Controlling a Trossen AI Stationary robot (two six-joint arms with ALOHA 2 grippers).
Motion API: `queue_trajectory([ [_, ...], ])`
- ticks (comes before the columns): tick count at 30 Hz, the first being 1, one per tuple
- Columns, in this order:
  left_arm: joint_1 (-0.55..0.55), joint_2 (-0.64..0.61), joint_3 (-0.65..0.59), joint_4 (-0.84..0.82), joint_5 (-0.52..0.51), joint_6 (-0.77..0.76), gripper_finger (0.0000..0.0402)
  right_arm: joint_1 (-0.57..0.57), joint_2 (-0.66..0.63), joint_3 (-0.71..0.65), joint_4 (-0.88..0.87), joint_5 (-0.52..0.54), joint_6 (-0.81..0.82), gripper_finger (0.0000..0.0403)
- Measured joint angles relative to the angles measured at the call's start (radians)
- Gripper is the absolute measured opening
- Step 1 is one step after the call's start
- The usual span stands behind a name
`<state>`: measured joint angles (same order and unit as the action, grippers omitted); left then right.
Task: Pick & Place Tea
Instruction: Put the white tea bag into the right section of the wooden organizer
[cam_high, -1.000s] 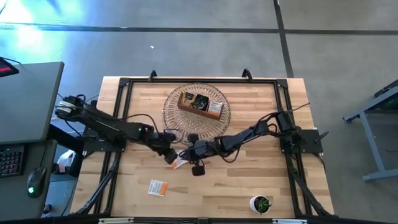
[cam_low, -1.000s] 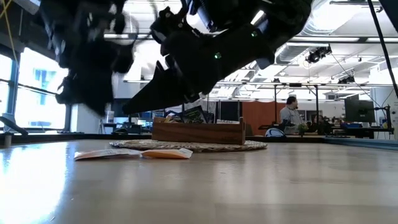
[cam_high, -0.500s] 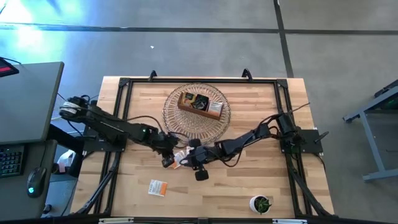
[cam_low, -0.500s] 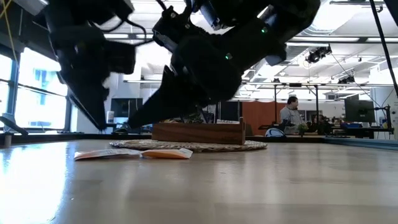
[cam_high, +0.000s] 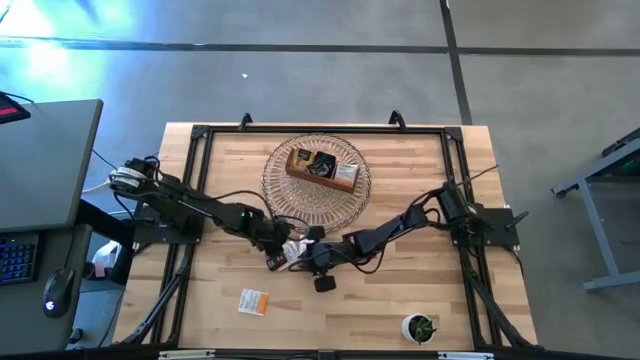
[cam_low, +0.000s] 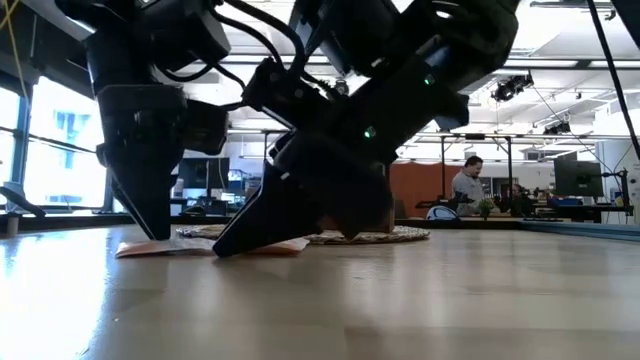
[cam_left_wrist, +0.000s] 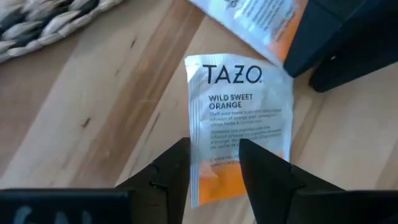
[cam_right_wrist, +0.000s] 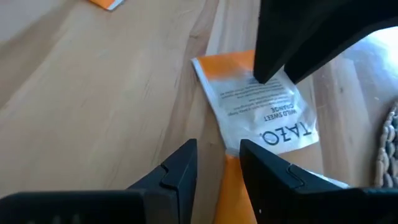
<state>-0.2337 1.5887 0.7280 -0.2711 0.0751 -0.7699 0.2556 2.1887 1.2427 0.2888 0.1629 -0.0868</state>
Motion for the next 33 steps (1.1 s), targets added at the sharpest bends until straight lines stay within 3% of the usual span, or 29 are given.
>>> queue_trajectory([
  [6,0.0,0.003,0.0,0.029,0.049,-0.012,0.0138,-0.016,0.009,0.0,0.003,0.072,0.013,0.0119],
  [13,-0.001,0.004,-0.002,0.069,0.073,0.066,0.0135,-0.024,0.009,0.0,-0.01,0.056,0.016,0.0117],
  [19,-0.002,0.005,-0.002,0.063,0.065,0.094,0.007,-0.023,0.009,0.0,-0.014,0.058,0.011,0.0104],
  [23,-0.003,0.003,-0.002,0.046,0.026,0.086,0.0011,-0.026,-0.001,-0.001,-0.016,-0.011,0.011,0.0099],
  [28,-0.005,-0.008,0.0,-0.002,-0.034,0.085,0.0011,-0.026,-0.071,-0.006,-0.051,-0.072,0.007,0.0099],
  [33,-0.007,-0.015,0.0,0.001,-0.087,0.084,0.0003,-0.027,-0.158,-0.003,-0.125,0.089,0.133,0.0099],
])
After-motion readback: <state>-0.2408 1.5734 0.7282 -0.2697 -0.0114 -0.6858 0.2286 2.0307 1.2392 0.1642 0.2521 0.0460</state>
